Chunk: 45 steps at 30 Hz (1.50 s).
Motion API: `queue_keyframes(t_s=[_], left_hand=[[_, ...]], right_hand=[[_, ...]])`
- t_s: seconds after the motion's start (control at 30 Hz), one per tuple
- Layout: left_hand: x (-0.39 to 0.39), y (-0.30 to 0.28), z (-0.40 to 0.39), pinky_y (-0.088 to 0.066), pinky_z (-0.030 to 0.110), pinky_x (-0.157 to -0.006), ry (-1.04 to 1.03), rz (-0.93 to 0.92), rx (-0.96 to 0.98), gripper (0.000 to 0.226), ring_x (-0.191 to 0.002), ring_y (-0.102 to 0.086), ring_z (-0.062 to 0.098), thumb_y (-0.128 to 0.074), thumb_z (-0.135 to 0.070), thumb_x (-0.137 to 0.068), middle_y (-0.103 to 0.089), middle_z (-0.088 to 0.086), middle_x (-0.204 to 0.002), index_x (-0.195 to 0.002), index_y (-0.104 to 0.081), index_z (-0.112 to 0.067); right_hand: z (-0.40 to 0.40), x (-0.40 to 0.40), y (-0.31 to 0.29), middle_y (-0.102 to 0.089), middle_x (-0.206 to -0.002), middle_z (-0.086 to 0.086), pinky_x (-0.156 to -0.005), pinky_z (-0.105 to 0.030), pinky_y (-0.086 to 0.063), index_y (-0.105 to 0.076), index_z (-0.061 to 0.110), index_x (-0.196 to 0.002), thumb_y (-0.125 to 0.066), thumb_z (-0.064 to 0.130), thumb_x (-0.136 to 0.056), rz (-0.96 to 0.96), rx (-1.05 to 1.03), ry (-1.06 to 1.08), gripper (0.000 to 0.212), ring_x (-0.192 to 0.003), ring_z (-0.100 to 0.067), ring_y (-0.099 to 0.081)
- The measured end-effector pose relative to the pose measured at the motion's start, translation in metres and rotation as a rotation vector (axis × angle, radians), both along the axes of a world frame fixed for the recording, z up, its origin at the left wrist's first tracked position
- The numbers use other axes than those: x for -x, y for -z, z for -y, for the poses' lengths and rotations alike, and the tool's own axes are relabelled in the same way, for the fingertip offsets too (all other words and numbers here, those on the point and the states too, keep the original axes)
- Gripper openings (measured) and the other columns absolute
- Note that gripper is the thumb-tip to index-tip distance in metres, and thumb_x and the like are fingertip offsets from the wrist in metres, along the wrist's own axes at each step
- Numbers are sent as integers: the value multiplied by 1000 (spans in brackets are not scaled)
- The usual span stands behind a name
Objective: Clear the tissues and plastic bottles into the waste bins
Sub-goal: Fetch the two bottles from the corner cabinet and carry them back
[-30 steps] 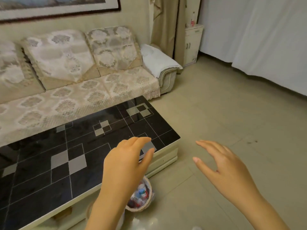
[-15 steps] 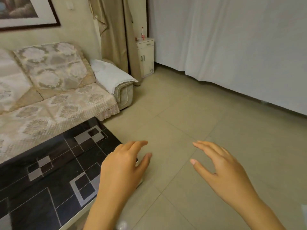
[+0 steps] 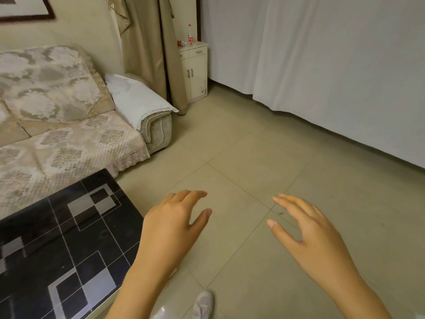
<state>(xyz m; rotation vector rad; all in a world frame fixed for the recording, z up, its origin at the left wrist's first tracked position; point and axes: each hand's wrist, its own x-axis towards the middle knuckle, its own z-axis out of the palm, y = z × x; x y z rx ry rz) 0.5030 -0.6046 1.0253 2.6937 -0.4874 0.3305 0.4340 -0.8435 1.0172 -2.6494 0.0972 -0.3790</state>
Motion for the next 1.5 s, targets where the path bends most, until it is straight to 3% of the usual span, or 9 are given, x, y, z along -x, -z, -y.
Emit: queue_keyframes(t_s=[0.17,0.33,0.47,0.57,0.7,0.83,1.1,1.23,1.5], left_hand=[[-95,9,12,-52,27,-71,35,-30,-34,36,-98,-62,8,-55,-50,-90,-65,-17,-113,-122,-60,-34],[-183,11,24,-50,26,-71,67,-42,-55,38,-103,-60,8,-53,-52,-89,-64,-19,-114,-123,-58,-37],[-246,9,39,-49,28,-73,74,-51,-62,38,-104,-60,10,-55,-51,-89,-64,-17,-115,-125,-58,-36],[-292,9,58,-48,28,-69,66,-39,-53,36,-101,-61,11,-57,-49,-88,-65,-18,-112,-121,-60,-35],[-363,15,96,-46,29,-73,45,-40,-51,34,-106,-58,9,-57,-49,-88,-63,-20,-114,-120,-59,-38],[-440,19,138,-47,32,-71,-18,-41,-45,33,-101,-61,13,-62,-46,-86,-65,-18,-111,-117,-61,-36],[-572,13,211,-43,27,-64,-133,-64,-49,33,-91,-63,13,-66,-45,-84,-66,-17,-107,-115,-62,-36],[-630,13,228,-40,26,-61,-167,-89,-61,33,-82,-60,14,-64,-46,-84,-65,-17,-108,-116,-62,-37],[-792,29,248,-49,29,-67,-175,-87,-59,34,-96,-63,15,-64,-45,-85,-65,-14,-113,-116,-63,-35]], right_hand=[[11,-81,7,-52,-129,19,-94,-23,-34,-55,32,-126,-46,57,-83,-23,17,19,51,-120,-2,-43],[24,-157,6,-54,-127,18,-91,-23,-35,-56,30,-126,-40,61,-82,-28,12,53,55,-116,-1,-46],[37,-215,6,-51,-131,18,-96,-21,-32,-54,29,-129,-51,56,-86,-34,-26,106,50,-122,-2,-42],[54,-262,11,-51,-131,18,-98,-27,-39,-55,29,-128,-42,59,-82,-28,-37,102,57,-122,-4,-45],[93,-338,22,-49,-132,21,-99,-21,-33,-52,32,-129,-43,59,-84,-46,-47,87,54,-123,1,-40],[142,-426,27,-47,-135,19,-99,-19,-30,-50,30,-132,-54,48,-88,-79,-55,31,48,-126,-3,-41],[230,-581,22,-50,-133,14,-96,-21,-32,-51,27,-131,-58,43,-88,-89,-32,-99,46,-122,0,-37],[252,-646,23,-49,-133,15,-95,-22,-34,-50,28,-132,-43,55,-86,-99,-9,-143,54,-121,0,-38],[273,-803,31,-48,-136,13,-100,-27,-39,-49,29,-133,-37,58,-84,-101,2,-150,59,-126,-5,-40]])
